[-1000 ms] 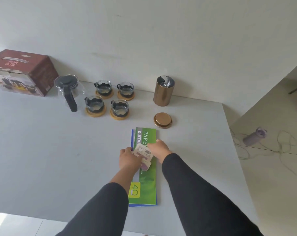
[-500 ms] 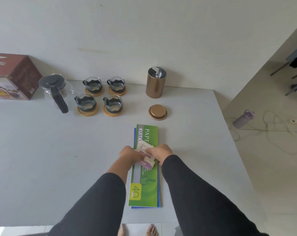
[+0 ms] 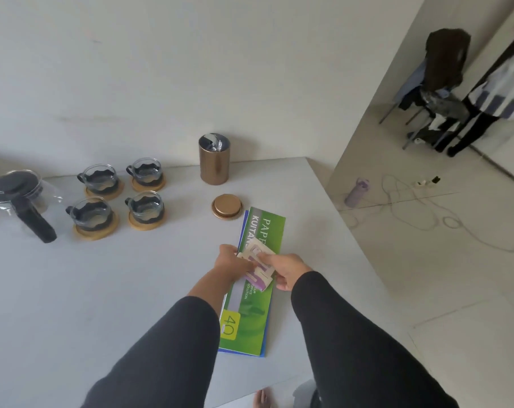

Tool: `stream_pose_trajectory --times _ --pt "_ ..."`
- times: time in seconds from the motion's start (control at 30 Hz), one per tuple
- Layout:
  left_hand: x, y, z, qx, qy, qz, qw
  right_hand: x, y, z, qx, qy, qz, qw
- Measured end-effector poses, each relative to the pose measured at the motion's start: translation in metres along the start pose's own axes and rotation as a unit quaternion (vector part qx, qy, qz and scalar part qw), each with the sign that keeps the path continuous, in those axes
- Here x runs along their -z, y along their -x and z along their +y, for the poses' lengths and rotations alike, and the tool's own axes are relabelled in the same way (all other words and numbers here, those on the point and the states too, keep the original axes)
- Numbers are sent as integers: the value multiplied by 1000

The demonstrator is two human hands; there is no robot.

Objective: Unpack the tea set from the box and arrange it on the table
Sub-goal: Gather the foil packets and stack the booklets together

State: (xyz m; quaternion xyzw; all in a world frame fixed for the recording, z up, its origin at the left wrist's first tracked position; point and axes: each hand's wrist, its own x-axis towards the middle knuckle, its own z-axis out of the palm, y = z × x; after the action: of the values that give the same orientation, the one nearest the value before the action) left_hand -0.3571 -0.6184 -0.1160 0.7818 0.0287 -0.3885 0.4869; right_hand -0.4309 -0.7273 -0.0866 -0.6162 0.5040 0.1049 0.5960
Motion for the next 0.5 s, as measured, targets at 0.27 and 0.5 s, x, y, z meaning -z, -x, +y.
stream_pose_trajectory --times 0.27,0.5 --pt "-56 -24 55 -16 58 48 997 39 -42 -40 44 16 73 996" --pt "-67 -85 116 -8 79 135 988 53 -111 -108 90 57 69 992"
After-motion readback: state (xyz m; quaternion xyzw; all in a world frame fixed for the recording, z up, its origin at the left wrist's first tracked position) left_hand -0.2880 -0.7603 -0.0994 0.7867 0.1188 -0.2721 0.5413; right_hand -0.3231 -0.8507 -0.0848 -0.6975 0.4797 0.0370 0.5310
